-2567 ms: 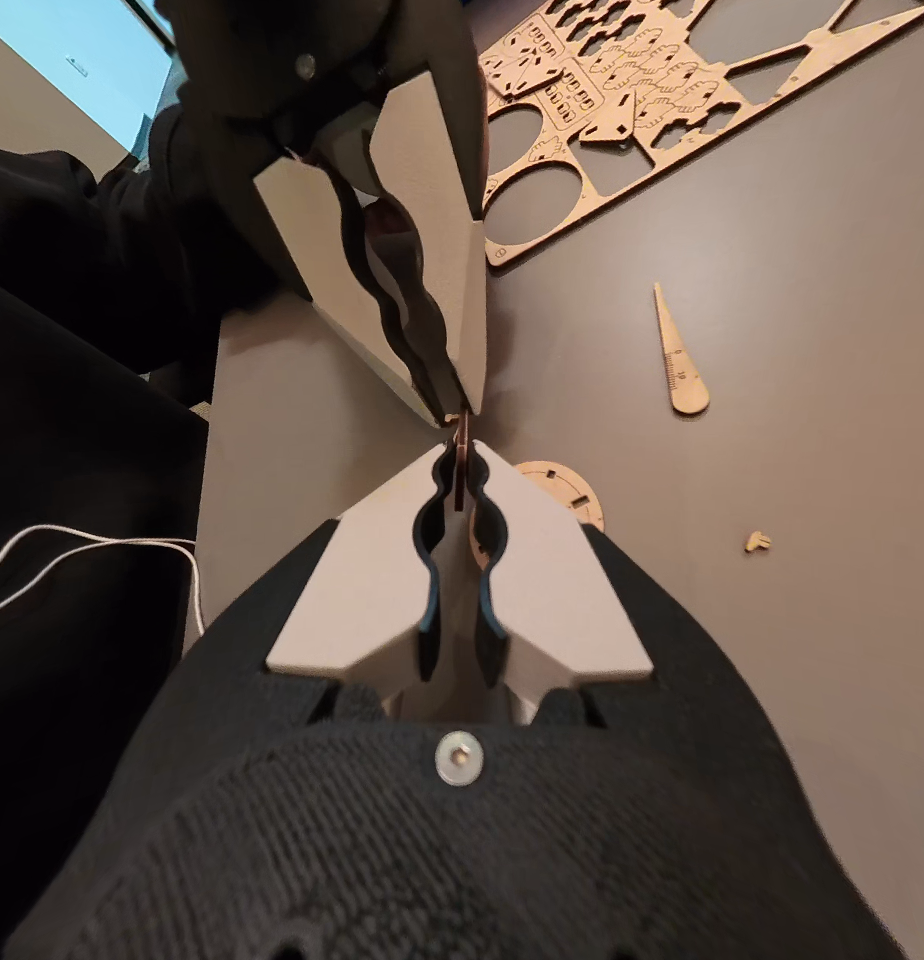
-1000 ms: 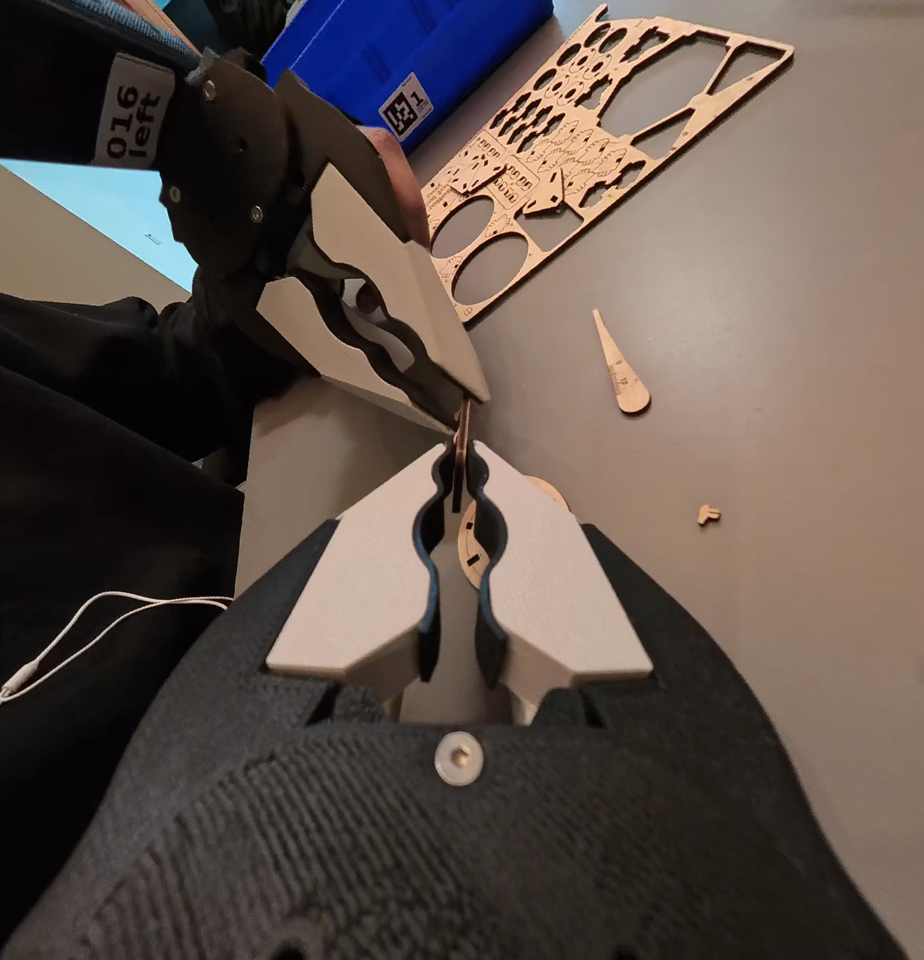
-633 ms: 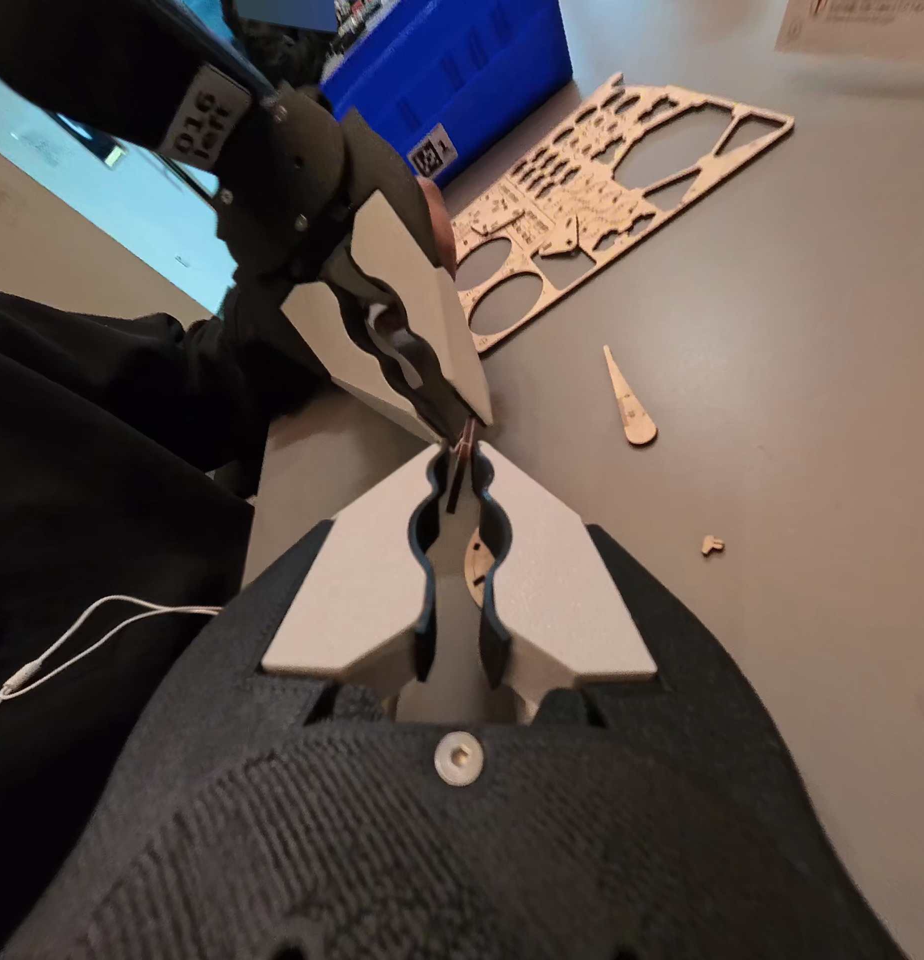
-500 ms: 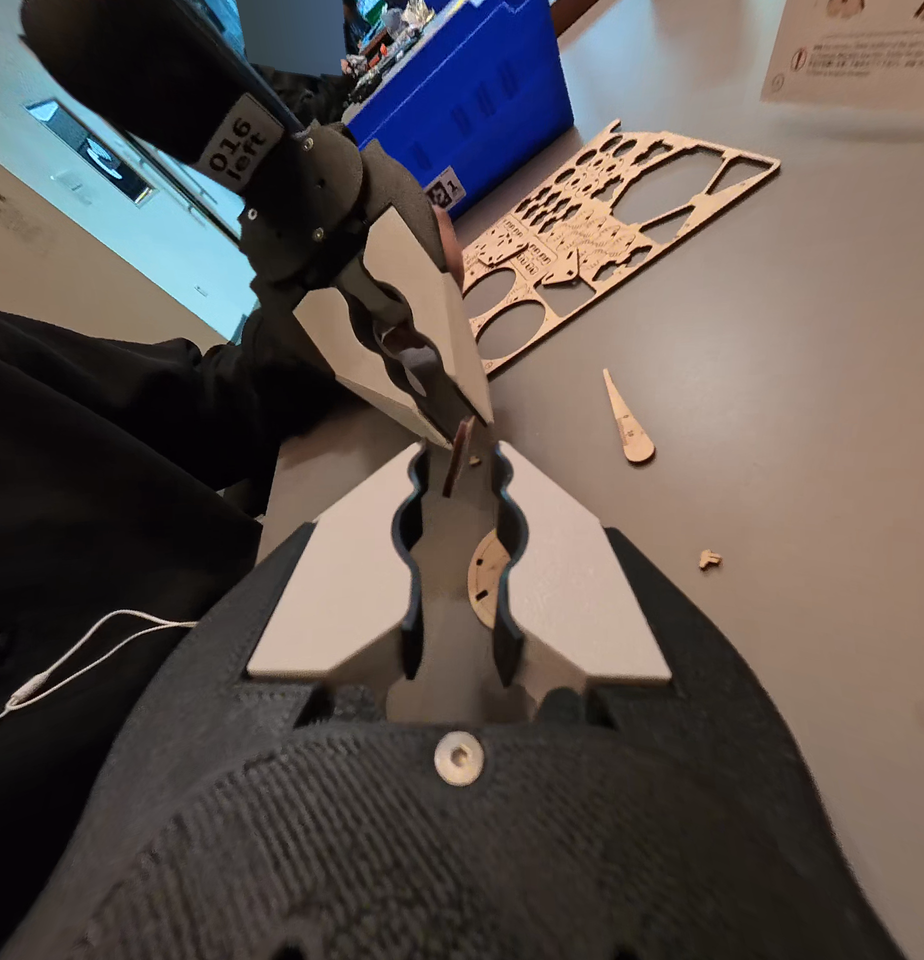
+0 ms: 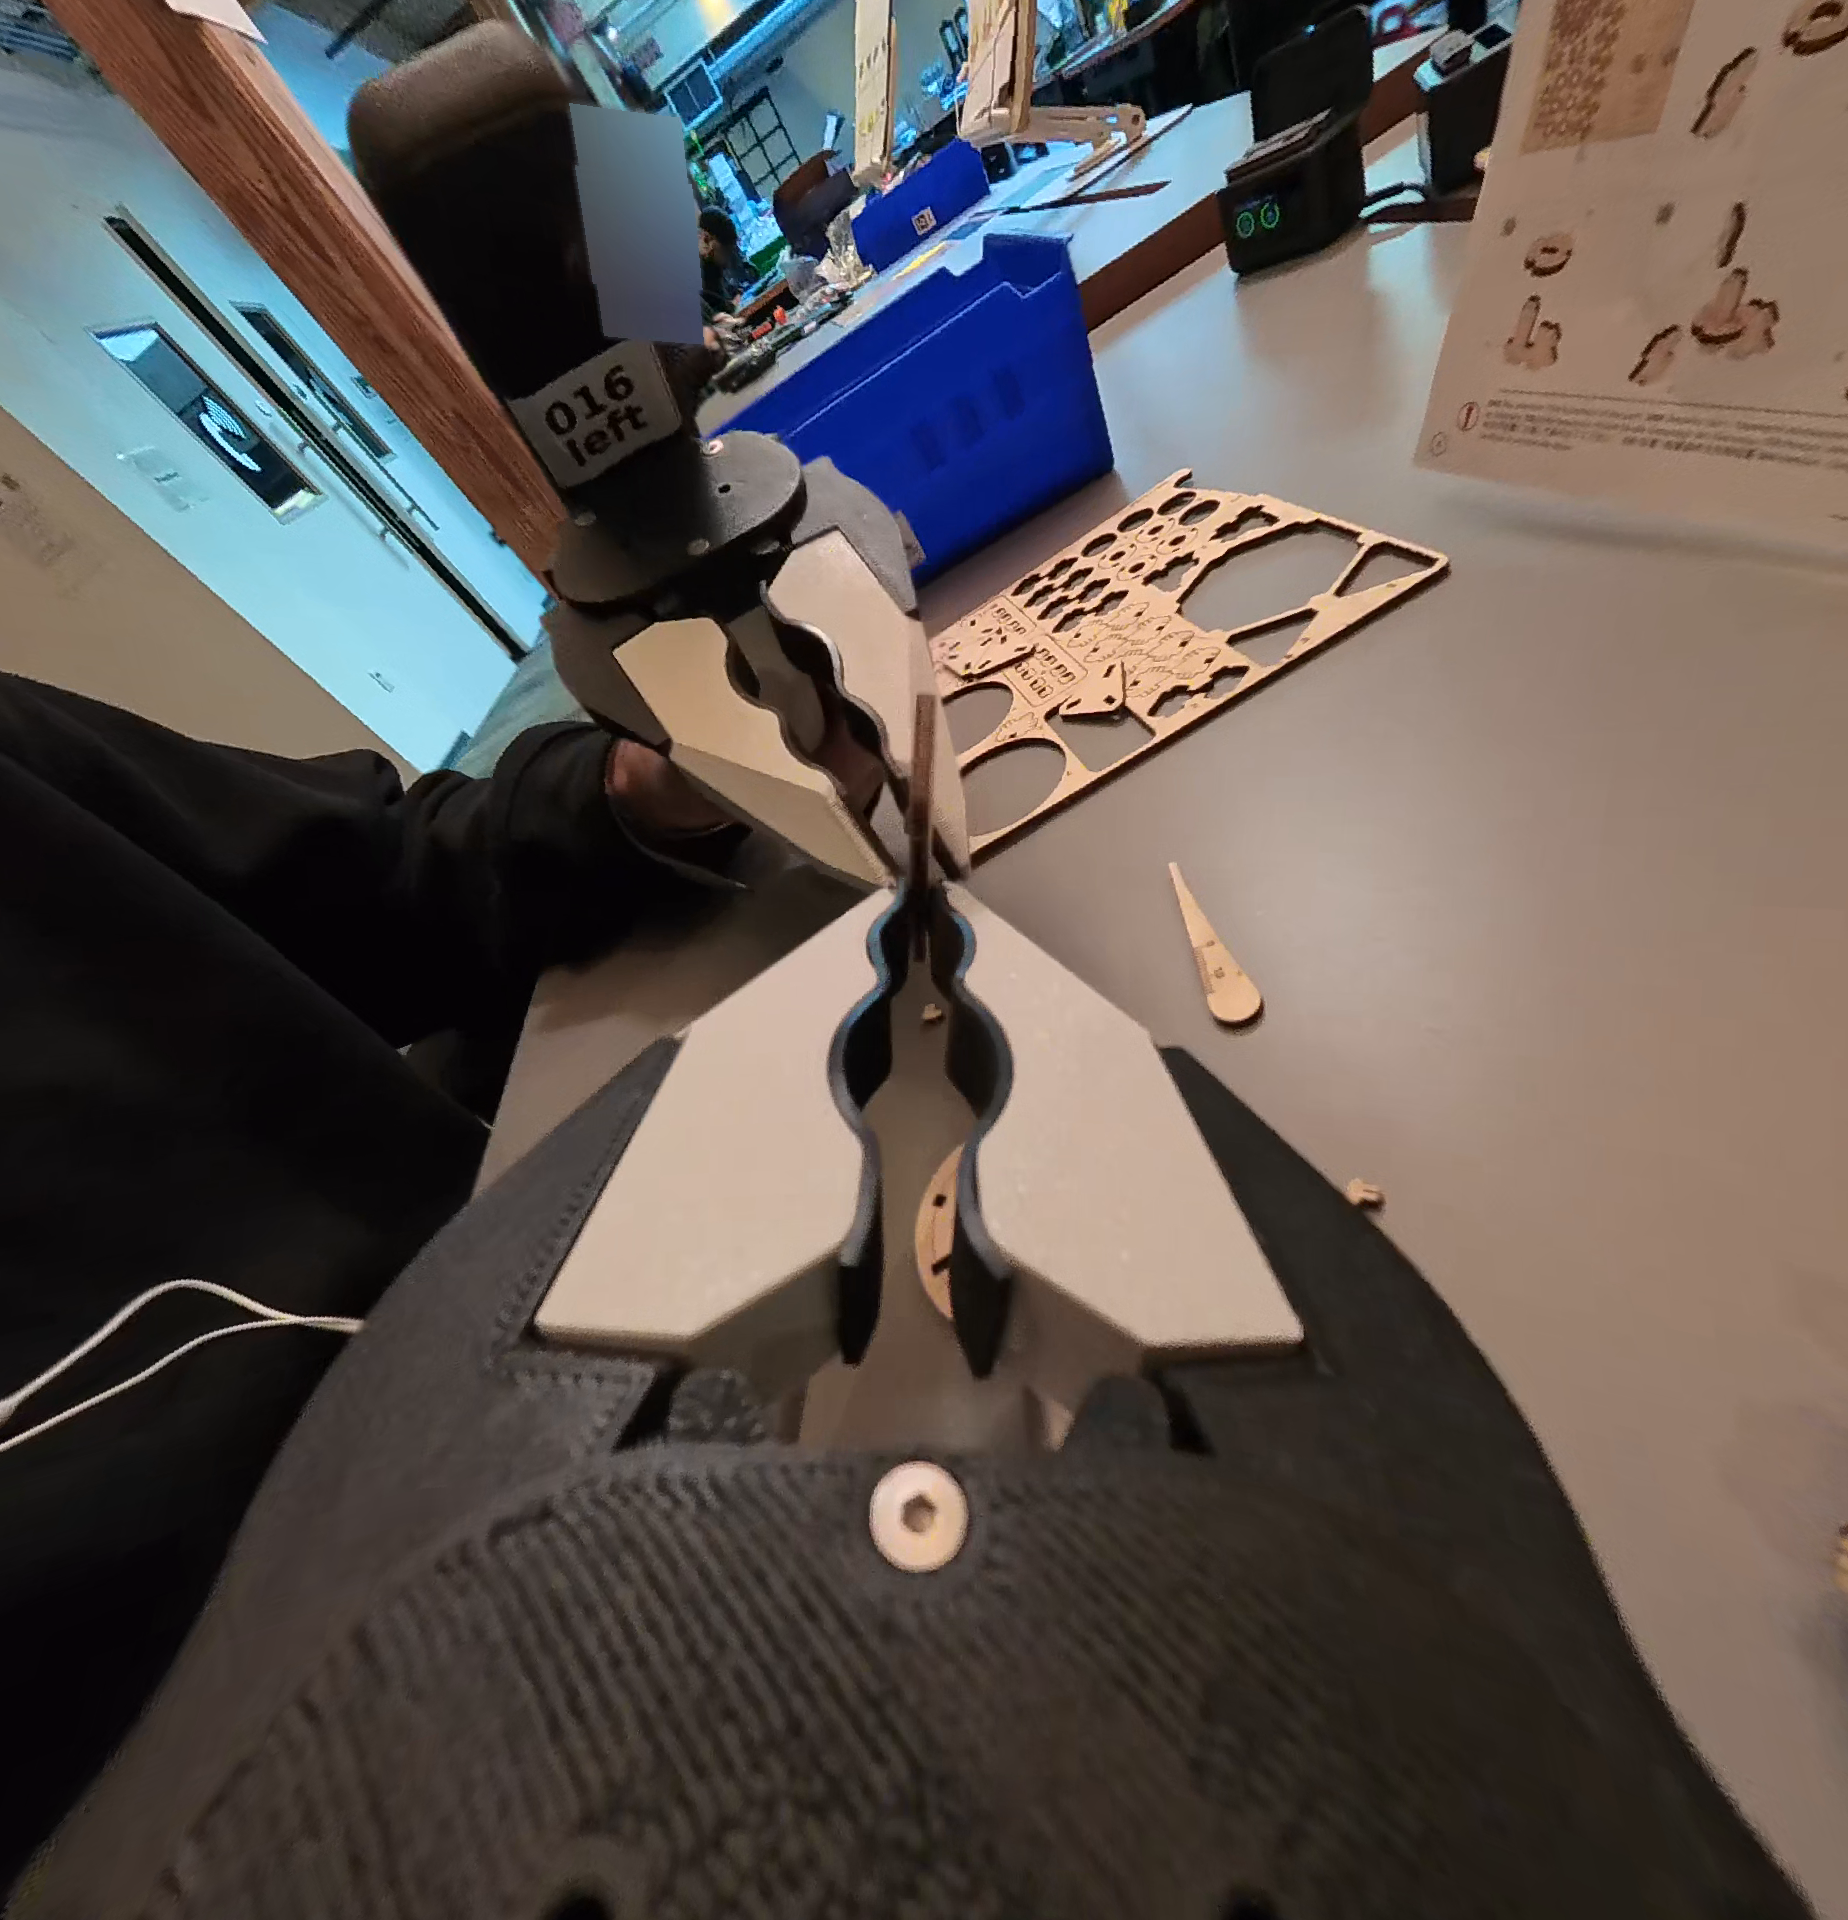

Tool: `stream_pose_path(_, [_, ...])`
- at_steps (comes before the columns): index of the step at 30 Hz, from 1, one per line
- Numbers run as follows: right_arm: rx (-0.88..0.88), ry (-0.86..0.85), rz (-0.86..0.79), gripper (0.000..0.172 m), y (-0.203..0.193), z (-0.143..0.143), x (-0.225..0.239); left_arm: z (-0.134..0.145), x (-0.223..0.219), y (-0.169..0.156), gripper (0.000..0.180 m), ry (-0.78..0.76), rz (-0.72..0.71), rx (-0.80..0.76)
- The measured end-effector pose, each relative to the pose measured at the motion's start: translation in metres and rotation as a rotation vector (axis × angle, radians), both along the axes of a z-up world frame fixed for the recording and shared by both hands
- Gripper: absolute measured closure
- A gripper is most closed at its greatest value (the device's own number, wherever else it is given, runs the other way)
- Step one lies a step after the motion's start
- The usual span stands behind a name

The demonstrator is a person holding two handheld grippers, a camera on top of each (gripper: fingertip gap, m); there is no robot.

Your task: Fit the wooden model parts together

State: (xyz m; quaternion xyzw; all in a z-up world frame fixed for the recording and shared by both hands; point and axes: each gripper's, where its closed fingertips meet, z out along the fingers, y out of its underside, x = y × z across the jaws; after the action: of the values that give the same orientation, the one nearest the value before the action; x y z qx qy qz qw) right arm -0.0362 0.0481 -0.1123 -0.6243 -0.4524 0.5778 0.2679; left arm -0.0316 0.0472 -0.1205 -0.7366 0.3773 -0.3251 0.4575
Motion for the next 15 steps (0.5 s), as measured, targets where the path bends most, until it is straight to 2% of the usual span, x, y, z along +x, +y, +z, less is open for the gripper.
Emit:
stream_pose_path(4, [-0.048, 0.011, -0.007, 0.172, 0.0017, 0.0011, 0.0007, 0.0002, 0.0001, 0.0006, 0.171, 0.016, 0.005, 0.032])
stream_pose_path(7, [-0.052, 0.012, -0.029, 0.172, 0.006, 0.0021, 0.0027, -0.003, -0.0023, 0.0047, 0.163, 0.053, 0.032, 0.057])
stream_pose_path(15, [-0.003, -0.03, -0.082, 0.171, 0.0085, -0.004, -0.0009, -0.0069, -0.0018, 0.009, 0.169, 0.113, 0.087, 0.104])
